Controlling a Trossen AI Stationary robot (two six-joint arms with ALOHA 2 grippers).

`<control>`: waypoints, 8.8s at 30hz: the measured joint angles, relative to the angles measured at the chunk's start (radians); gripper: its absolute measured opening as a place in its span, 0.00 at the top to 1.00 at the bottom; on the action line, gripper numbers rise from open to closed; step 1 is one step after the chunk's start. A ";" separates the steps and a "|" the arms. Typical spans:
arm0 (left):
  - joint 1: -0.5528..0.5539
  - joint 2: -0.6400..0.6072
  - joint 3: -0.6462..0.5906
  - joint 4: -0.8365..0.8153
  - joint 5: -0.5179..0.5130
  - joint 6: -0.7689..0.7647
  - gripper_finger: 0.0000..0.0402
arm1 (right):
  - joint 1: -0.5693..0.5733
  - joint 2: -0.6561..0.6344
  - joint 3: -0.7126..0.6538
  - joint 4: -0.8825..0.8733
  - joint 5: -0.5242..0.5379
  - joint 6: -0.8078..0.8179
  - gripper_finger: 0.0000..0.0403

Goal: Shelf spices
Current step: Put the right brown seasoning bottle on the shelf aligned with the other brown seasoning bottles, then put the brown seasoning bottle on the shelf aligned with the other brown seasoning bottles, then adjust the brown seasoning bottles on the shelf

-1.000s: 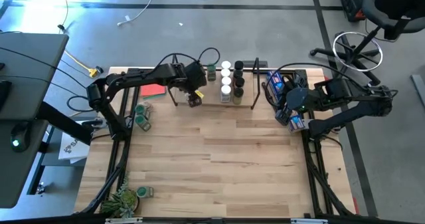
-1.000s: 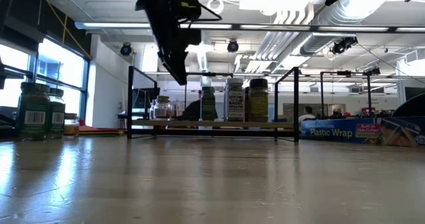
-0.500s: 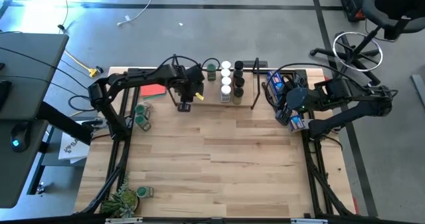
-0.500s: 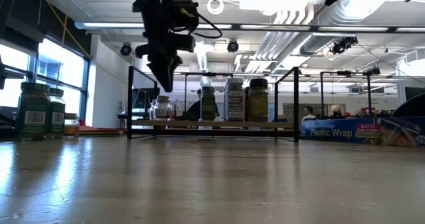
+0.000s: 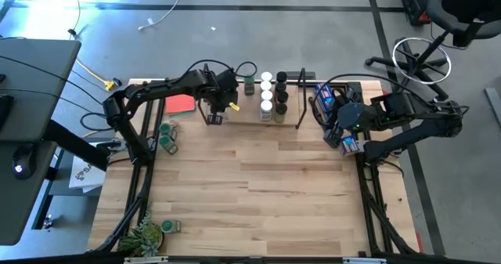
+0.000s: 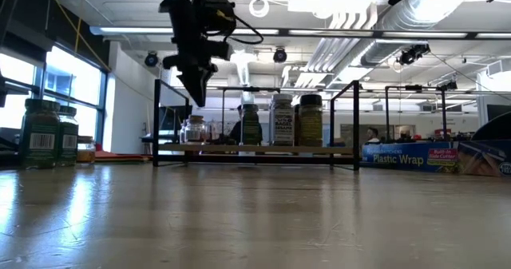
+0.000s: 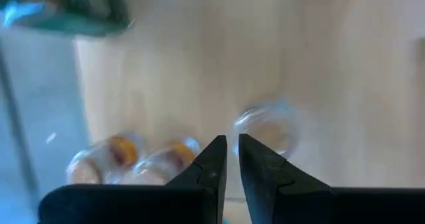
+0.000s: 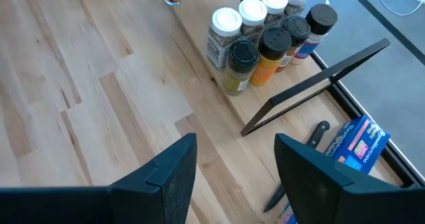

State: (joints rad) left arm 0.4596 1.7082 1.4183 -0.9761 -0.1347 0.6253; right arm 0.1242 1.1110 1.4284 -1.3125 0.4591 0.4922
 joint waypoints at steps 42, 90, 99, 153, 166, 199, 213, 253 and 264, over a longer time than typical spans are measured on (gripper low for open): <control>0.065 0.028 -0.023 -0.079 -0.039 0.041 0.91 | 0.000 0.000 0.000 0.000 0.011 -0.003 0.51; 0.294 -0.345 -0.284 -0.521 0.105 -0.926 0.36 | 0.000 0.000 0.000 0.018 0.089 -0.109 0.51; 0.317 -0.358 -0.280 -0.501 0.032 -0.973 0.36 | 0.000 0.000 0.000 0.019 0.088 -0.134 0.51; 0.439 -0.267 -0.109 -0.390 -0.099 -0.850 0.58 | 0.000 0.000 0.000 0.020 0.069 -0.110 0.51; 0.286 -0.227 0.511 -0.457 0.077 -0.744 0.58 | 0.000 0.000 0.000 0.026 0.082 -0.161 0.51; -0.048 0.389 0.549 -0.540 -0.065 -0.039 0.58 | 0.000 0.000 0.000 0.045 0.087 -0.206 0.51; -0.061 0.395 0.393 -0.509 -0.165 -0.045 0.58 | 0.000 0.000 0.000 0.045 0.090 -0.225 0.51; -0.038 0.395 0.393 -0.524 -0.144 -0.091 0.46 | 0.000 0.000 0.000 0.045 0.092 -0.232 0.51; -0.043 0.389 0.407 -0.557 -0.191 -0.153 0.40 | 0.000 0.000 0.000 0.045 0.091 -0.232 0.51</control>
State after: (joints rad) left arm 0.4169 2.0971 1.8254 -1.5334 -0.3256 0.4724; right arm 0.1241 1.1110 1.4284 -1.2675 0.5503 0.2604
